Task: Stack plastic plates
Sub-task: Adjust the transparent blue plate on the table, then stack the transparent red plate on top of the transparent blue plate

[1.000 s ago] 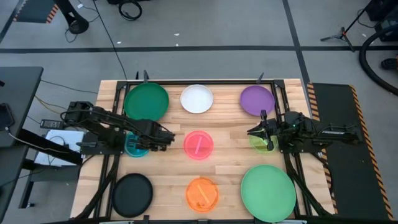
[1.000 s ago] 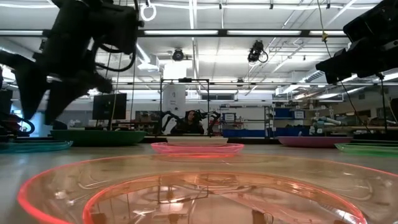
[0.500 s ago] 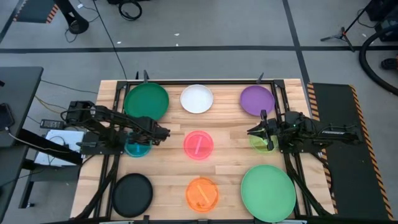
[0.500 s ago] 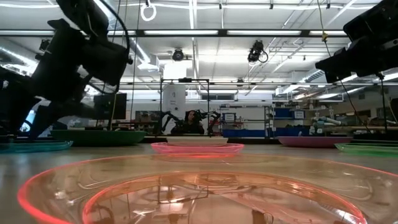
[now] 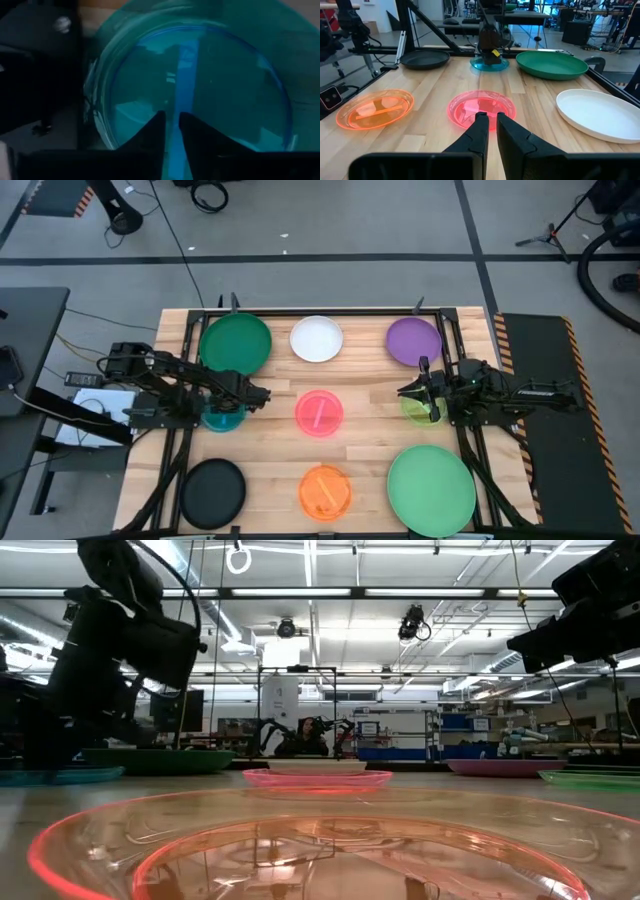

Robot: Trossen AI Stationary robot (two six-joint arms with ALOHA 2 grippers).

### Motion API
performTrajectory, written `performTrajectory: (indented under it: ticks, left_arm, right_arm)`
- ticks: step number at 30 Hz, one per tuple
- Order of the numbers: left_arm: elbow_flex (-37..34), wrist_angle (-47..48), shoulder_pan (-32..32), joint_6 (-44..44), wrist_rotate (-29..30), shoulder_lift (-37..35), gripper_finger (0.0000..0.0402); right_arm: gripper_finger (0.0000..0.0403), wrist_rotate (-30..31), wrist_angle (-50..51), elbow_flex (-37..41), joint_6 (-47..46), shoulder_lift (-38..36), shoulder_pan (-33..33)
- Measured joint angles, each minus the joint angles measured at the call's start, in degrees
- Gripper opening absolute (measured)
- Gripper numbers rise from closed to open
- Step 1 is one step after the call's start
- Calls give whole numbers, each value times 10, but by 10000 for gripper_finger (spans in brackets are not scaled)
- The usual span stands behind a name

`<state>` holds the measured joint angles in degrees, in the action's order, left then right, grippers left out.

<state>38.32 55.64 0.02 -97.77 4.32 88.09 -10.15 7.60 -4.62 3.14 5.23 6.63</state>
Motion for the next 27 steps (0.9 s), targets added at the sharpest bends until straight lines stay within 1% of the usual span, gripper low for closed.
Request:
performTrajectory:
  ticks: [5, 7, 10, 13, 16, 19, 22, 25, 27]
  left_arm:
    - [42, -16, -19, 82, 3, 1, 26]
    - [53, -13, -31, 96, 1, 1, 17]
    - [68, -7, -47, 102, -10, 1, 13]
    - [96, 9, -62, 104, -18, 1, 22]
    - [133, 14, -71, 117, -11, 1, 43]
    - [179, 7, -72, 130, 6, 1, 77]
    - [206, -65, -72, 130, 40, 0, 124]
    - [204, -146, -67, 123, 73, 1, 178]
    - [198, -185, -57, 105, 75, 11, 212]
  right_arm:
    - [47, 0, -2, 0, 0, 0, 0]
    - [47, 0, -2, 0, 0, 0, 0]
    - [47, 0, -2, 0, 0, 0, 0]
    - [47, 0, -2, 0, 0, 0, 0]
    - [47, 0, -2, 0, 0, 0, 0]
    - [47, 0, -2, 0, 0, 0, 0]
    - [47, 0, -2, 0, 0, 0, 0]
    - [47, 0, -2, 0, 0, 0, 0]
    - [47, 0, -2, 0, 0, 0, 0]
